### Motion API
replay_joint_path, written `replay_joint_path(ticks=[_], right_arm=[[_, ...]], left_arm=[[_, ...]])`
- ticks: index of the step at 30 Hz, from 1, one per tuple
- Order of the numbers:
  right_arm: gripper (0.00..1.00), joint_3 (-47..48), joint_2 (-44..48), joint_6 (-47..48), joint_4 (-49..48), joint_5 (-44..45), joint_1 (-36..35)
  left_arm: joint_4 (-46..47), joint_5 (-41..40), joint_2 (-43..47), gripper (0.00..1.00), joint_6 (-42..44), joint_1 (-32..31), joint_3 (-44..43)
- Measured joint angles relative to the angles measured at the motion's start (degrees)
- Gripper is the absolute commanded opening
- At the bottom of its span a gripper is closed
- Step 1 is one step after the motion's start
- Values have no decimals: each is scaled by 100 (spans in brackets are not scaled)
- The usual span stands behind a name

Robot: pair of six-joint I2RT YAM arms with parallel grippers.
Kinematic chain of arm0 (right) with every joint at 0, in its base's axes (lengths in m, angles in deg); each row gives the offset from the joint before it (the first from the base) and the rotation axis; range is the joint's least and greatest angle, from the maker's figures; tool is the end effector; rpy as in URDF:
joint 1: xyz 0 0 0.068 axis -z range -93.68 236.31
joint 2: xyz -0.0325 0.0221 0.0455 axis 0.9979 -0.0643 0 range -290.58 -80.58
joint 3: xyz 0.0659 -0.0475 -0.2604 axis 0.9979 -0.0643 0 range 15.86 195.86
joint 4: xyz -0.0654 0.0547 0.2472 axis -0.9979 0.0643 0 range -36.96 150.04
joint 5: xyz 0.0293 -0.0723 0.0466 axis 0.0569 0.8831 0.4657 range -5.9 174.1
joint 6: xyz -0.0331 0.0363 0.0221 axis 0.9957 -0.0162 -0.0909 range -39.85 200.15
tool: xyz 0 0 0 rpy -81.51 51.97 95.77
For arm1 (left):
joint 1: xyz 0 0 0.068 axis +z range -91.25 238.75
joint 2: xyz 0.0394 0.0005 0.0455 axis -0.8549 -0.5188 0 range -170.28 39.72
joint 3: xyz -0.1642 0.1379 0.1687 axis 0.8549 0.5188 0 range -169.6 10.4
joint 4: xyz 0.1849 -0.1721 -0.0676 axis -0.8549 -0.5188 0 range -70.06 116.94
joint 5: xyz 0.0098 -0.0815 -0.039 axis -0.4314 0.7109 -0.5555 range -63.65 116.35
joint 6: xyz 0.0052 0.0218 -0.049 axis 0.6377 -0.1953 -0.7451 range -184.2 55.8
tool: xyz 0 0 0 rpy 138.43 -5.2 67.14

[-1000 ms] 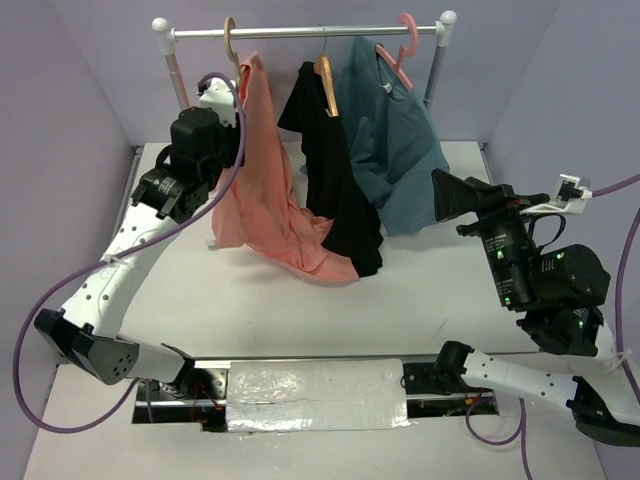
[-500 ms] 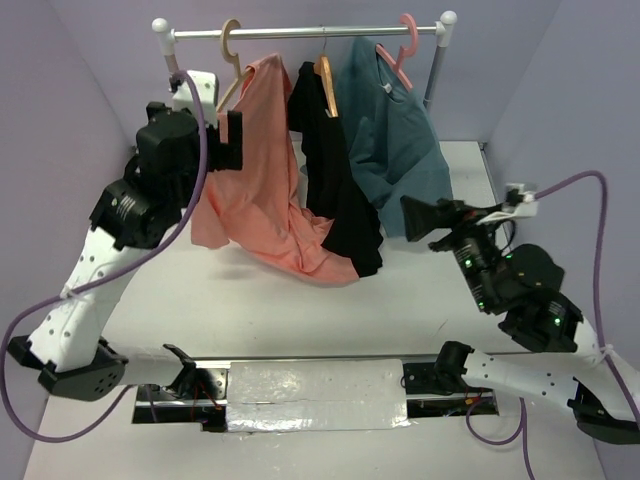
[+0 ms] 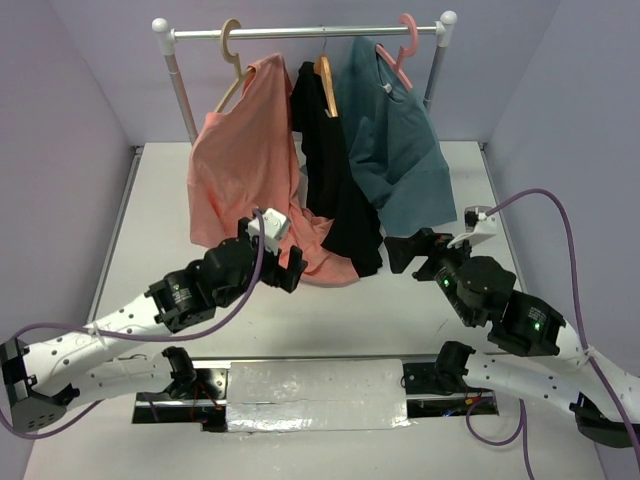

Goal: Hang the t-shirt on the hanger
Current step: Reset both arms

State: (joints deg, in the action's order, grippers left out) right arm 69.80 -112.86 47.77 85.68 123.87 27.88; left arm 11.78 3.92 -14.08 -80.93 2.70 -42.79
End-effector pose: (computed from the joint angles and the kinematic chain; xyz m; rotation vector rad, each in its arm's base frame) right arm 0.0727 0.0748 0.3814 0.1094 1.7468 0.5590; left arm 0.1299 -0.1688 0.3550 0.3586 1.8227 -0.5314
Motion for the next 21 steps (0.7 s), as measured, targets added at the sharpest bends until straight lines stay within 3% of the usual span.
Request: replay_joint_path(ticks=[10,21], right_arm=[[100,-103,-26,-125,179,-15,-9],[100,-181,393,98,133,-361,-9]], left_arm=[[1593,131,879,100,20,-356,1279],[1934,-691,1231,99,175,-483,1740]])
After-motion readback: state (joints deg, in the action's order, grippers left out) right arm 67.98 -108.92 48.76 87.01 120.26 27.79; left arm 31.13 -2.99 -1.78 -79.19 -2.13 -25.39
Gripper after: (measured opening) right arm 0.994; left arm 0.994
